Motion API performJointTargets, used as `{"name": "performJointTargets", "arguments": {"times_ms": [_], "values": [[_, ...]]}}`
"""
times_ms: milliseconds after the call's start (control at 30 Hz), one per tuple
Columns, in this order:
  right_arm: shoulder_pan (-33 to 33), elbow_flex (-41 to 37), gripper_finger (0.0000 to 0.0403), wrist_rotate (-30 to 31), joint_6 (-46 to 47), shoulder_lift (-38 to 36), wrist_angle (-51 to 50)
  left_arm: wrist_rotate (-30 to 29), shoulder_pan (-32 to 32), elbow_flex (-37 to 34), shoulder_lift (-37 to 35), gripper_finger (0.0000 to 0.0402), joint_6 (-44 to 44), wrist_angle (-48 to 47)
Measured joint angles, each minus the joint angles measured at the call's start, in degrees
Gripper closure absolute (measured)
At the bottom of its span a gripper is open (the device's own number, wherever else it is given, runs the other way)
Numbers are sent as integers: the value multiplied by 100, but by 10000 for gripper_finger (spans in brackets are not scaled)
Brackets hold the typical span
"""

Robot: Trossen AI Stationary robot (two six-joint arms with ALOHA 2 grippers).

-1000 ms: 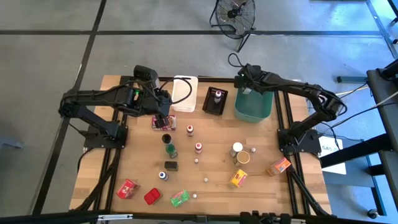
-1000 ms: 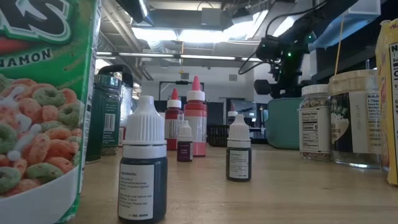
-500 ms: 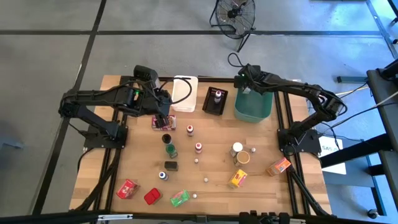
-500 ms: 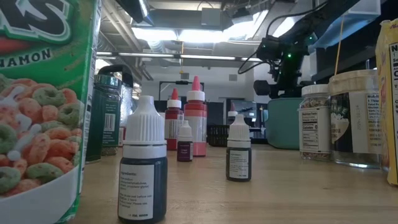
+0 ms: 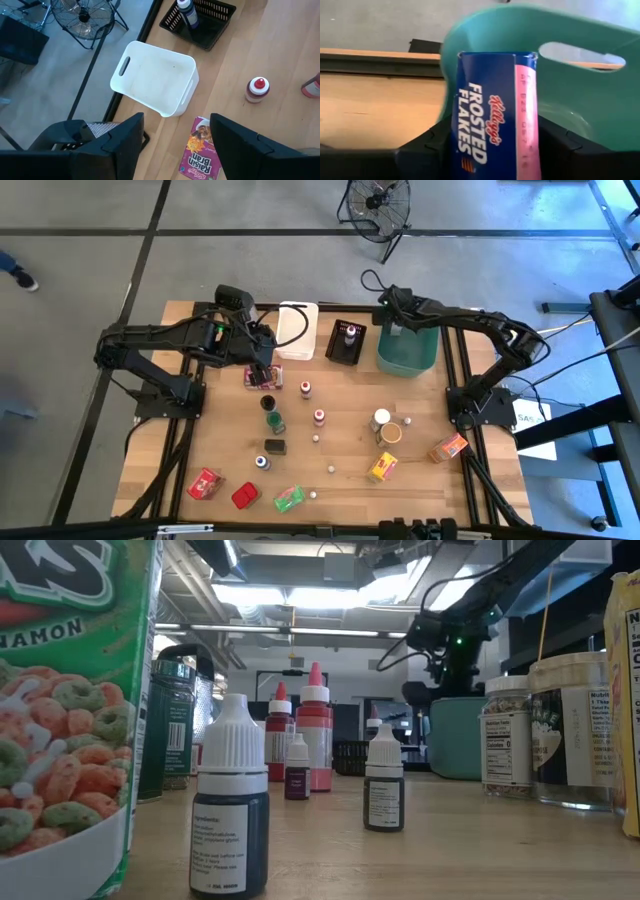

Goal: Pick & Place Kitchen Items
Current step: Put the blue cereal box into the green bin, then put the green seasoning bottle into the white bin

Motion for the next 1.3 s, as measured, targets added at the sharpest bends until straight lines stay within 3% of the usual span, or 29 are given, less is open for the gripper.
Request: {"name": "performJointTargets", "arguments": {"times_ms": [333, 667, 933, 1167, 1300], "values": [[4, 215, 160, -27, -77, 0, -209, 39, 0, 0, 0, 178, 4, 0], [6, 825, 153, 105, -268, 0, -987, 59, 0, 0, 0, 178, 0, -2], [97, 1692, 153, -60, -529, 0, -2209, 175, -46, 0, 0, 178, -35, -26], [501, 2494, 153, 595, -918, -1, -3347, 181, -304, 0, 0, 178, -138, -156], [765, 3063, 153, 21, -1660, -2, -3883, 184, -515, 0, 0, 178, -651, -189]]}}
